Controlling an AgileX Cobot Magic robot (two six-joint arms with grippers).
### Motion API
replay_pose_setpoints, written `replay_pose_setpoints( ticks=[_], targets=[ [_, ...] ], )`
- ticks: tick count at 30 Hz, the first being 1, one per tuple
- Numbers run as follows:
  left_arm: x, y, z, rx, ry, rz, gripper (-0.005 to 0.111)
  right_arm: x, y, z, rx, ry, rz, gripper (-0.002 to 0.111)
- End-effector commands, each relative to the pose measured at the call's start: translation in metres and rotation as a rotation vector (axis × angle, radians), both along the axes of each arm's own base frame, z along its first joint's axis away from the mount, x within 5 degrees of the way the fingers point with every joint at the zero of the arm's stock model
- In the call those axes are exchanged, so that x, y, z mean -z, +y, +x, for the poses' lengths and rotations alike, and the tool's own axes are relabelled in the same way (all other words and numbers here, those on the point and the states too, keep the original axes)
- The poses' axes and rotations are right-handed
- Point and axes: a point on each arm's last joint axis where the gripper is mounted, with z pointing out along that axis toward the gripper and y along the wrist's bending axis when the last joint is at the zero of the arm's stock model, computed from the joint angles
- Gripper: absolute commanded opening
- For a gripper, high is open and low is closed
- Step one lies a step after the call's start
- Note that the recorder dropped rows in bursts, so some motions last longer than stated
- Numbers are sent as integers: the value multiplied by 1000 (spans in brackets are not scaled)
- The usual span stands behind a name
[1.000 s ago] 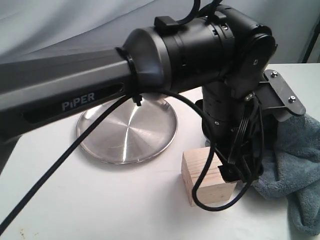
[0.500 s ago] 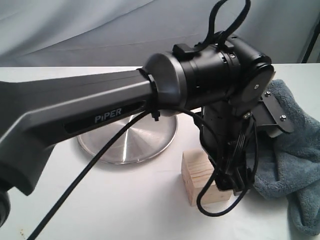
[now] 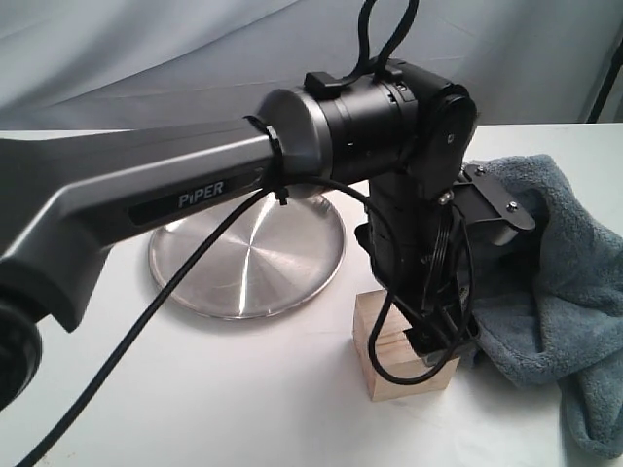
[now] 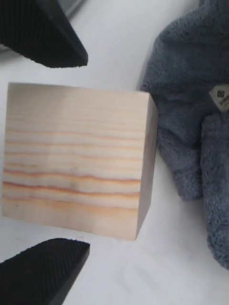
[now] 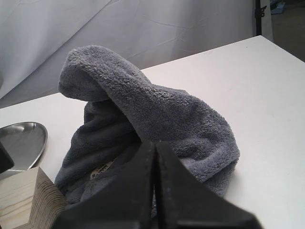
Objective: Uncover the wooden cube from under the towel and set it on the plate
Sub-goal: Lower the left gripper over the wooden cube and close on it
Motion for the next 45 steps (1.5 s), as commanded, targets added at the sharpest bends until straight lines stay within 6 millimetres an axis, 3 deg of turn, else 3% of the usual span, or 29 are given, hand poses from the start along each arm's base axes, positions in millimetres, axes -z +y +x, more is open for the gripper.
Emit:
replay_pose_setpoints(
  ticks=[1, 5, 13, 23, 32, 42, 44, 45],
  targets=[
    [-1, -2, -3, 29, 19, -21, 91, 1, 0, 0, -1, 6, -15, 0],
    [-2, -2, -3, 29, 18, -23, 91, 1, 0, 0, -1, 6, -15, 0],
    [24, -4, 0, 36, 38, 30, 91, 1, 0, 0, -1, 6, -15, 0],
    [28, -4, 0, 65, 33, 43, 91, 1, 0, 0, -1, 6, -15, 0],
    [50, -6, 1, 110, 56, 79, 91, 1, 0, 0, -1, 6, -15, 0],
    [51, -6, 0, 107, 69, 72, 91, 1, 0, 0, -1, 6, -15, 0],
    [51, -6, 0, 107, 69, 72, 89, 1, 0, 0, -1, 6, -15, 0],
    [51, -6, 0, 107, 69, 72, 81, 1, 0, 0, -1, 6, -15, 0]
  ],
)
